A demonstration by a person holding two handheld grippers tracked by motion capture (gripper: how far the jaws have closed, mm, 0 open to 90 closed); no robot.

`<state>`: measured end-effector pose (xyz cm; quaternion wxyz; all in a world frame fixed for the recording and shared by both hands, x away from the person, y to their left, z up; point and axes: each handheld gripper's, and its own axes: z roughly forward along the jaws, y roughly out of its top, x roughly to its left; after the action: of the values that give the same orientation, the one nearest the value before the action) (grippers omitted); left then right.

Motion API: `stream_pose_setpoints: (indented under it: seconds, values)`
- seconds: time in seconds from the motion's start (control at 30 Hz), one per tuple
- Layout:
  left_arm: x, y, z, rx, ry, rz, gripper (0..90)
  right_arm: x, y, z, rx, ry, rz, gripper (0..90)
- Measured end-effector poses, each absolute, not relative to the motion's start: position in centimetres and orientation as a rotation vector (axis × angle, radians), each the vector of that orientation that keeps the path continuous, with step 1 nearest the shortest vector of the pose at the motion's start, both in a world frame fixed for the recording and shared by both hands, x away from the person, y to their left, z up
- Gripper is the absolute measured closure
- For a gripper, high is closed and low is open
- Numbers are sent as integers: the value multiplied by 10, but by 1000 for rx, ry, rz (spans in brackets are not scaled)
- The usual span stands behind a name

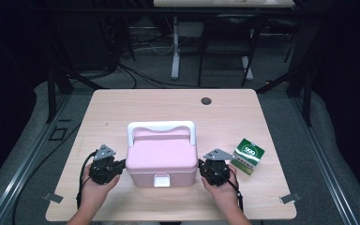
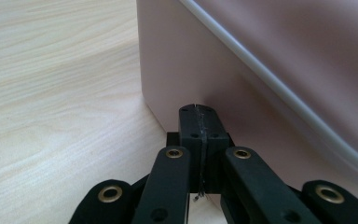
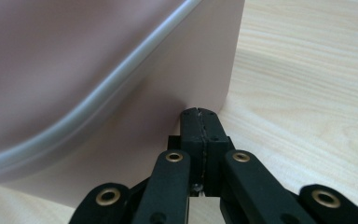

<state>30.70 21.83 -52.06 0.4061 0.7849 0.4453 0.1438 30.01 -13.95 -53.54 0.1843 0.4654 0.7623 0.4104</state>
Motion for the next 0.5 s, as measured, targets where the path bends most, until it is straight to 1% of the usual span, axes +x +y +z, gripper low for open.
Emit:
stream_pose_setpoints:
  seconds: [0.17,0.27,0.47,0.5]
  values:
    - [303,219,-520,1992,1117,369,900,292,-139,-534,1313,2162,1149,900]
    - [303,221,-521,1986,1116,340,900,287,-138,-534,1297,2159,1133,900]
    - [304,223,-521,1984,1115,323,894,289,-140,-538,1278,2171,1149,900]
    - [304,224,-521,1988,1114,326,879,289,-140,-538,1281,2175,1141,883]
